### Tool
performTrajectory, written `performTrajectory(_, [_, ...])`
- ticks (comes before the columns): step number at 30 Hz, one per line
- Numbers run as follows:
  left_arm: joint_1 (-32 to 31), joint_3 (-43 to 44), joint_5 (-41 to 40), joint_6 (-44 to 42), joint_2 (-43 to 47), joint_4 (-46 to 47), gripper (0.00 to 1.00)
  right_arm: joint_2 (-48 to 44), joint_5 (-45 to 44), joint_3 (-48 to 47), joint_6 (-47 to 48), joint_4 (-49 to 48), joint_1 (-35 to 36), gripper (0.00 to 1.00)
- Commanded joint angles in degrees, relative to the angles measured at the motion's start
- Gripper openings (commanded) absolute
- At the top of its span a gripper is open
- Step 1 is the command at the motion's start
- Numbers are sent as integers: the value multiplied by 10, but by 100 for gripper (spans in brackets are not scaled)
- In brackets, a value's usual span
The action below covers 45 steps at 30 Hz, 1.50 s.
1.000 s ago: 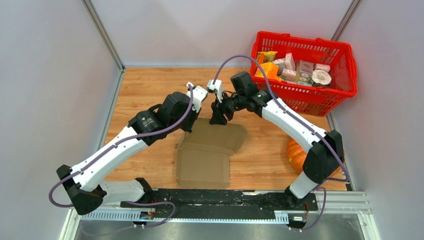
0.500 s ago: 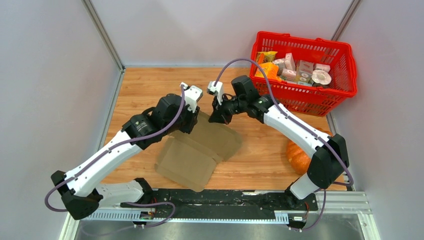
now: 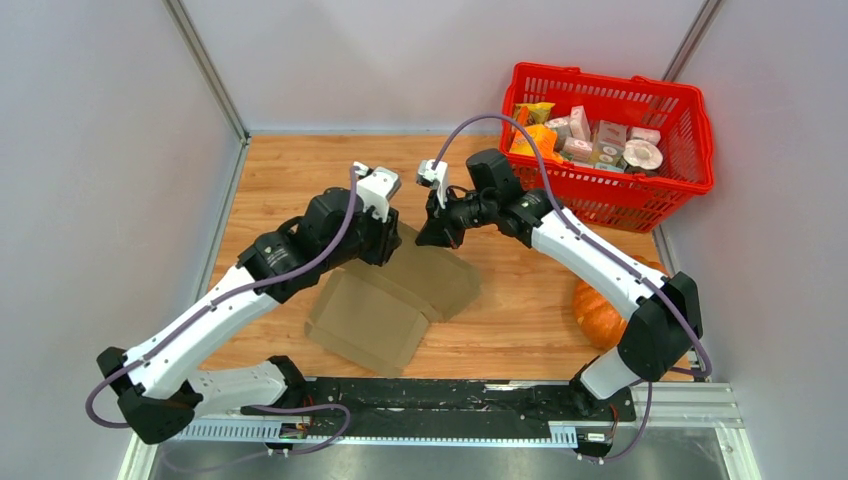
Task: Fold the paper box
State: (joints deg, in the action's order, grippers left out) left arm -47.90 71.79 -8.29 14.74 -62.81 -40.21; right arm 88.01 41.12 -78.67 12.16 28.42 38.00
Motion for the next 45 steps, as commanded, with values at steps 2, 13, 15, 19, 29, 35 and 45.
performTrajectory(2, [11, 48, -12, 36, 73, -8, 43, -23, 14, -21, -15, 0, 0, 0])
performTrajectory(13, [124, 131, 162, -93, 27, -76, 17, -38, 51, -20, -15, 3, 0, 0])
performTrajectory(15, [132, 133, 197, -117, 13, -78, 16, -37, 75, -25, -7, 14, 0, 0])
performTrajectory(19, [134, 118, 211, -187, 8, -62, 10, -35, 122, -38, 29, 45, 0, 0])
performTrajectory(29, [145, 98, 324, -241, -22, -54, 9, -35, 131, -52, 48, 58, -1, 0])
performTrajectory(35, [158, 78, 388, -241, 8, -33, 16, -35, 132, -58, 59, 67, -10, 0])
performTrajectory(45, [268, 94, 561, -181, -7, 26, 32, -30, 140, -117, 137, 149, -32, 0])
